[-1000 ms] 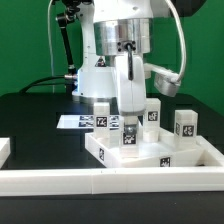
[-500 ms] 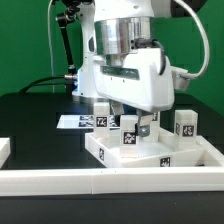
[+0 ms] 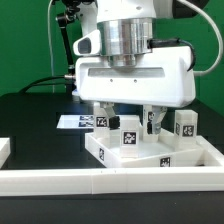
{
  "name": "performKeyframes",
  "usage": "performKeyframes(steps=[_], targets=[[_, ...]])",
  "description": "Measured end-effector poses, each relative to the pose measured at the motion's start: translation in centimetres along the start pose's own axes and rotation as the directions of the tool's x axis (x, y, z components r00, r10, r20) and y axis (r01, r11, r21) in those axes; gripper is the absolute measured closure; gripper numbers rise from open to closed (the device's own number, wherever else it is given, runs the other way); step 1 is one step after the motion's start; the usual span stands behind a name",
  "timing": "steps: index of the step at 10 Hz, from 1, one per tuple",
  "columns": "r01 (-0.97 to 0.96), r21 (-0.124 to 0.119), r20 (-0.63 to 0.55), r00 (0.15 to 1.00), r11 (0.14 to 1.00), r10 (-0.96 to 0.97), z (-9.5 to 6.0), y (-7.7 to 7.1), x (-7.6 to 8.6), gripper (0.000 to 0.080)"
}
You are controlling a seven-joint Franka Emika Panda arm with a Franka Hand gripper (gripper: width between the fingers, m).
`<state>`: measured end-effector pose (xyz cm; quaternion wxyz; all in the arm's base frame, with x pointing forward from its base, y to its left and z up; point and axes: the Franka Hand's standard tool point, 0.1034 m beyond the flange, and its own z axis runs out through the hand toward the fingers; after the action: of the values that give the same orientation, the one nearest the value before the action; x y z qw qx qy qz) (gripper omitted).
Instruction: Assemble square table
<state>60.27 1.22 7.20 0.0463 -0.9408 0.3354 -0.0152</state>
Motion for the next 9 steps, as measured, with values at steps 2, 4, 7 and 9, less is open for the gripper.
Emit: performKeyframes(steps=[2,4,7,9], targets=[[0.127,-0.001,0.000,0.992,0.992,-0.127,0.00,0.00,0.00,0.0151],[0.247,-0.008,-0.002,0.969,0.969,-0.247,-0.01,0.02,0.01,0.0151],[0.375,-0.010,0.000,0.927,0.927,-0.375,0.01,0.13,0.09,0.0243],[0.370,-0.010,0.000,0.929,0.929,-0.370,0.03,0.14,0.08,0.0411]])
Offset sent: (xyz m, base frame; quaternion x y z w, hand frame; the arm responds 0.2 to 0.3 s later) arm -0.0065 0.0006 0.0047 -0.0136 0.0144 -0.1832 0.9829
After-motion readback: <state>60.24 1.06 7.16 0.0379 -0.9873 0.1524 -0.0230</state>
